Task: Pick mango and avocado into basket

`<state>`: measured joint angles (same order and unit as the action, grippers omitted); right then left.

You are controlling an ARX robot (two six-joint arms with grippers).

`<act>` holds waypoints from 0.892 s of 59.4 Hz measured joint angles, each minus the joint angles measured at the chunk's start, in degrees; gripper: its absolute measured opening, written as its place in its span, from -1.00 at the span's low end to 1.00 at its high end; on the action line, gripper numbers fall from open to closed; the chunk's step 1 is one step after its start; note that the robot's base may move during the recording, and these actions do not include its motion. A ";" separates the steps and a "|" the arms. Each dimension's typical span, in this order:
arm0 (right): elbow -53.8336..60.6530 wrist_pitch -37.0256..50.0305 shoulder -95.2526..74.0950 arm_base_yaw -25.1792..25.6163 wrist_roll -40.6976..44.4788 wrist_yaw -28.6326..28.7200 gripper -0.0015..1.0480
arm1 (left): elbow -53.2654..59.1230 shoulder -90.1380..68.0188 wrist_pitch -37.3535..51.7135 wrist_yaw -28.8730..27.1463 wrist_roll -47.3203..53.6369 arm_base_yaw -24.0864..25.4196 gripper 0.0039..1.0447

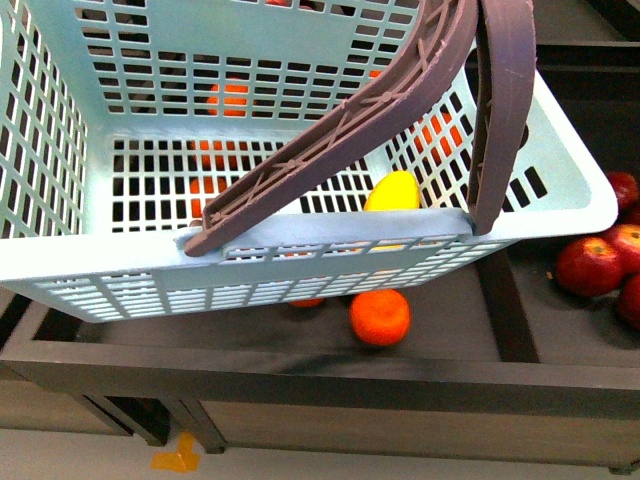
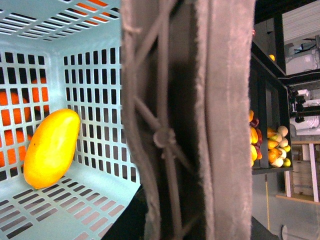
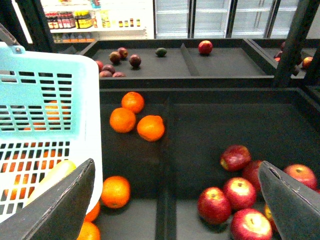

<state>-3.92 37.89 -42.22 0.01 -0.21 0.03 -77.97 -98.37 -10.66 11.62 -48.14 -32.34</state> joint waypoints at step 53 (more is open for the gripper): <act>0.04 -0.02 -0.02 0.00 0.00 -0.09 0.83 | 0.00 0.00 0.00 0.17 0.00 0.02 -0.75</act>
<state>-3.88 37.87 -42.24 0.01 -0.21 -0.05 -77.97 -98.37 -10.66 11.79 -48.14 -32.32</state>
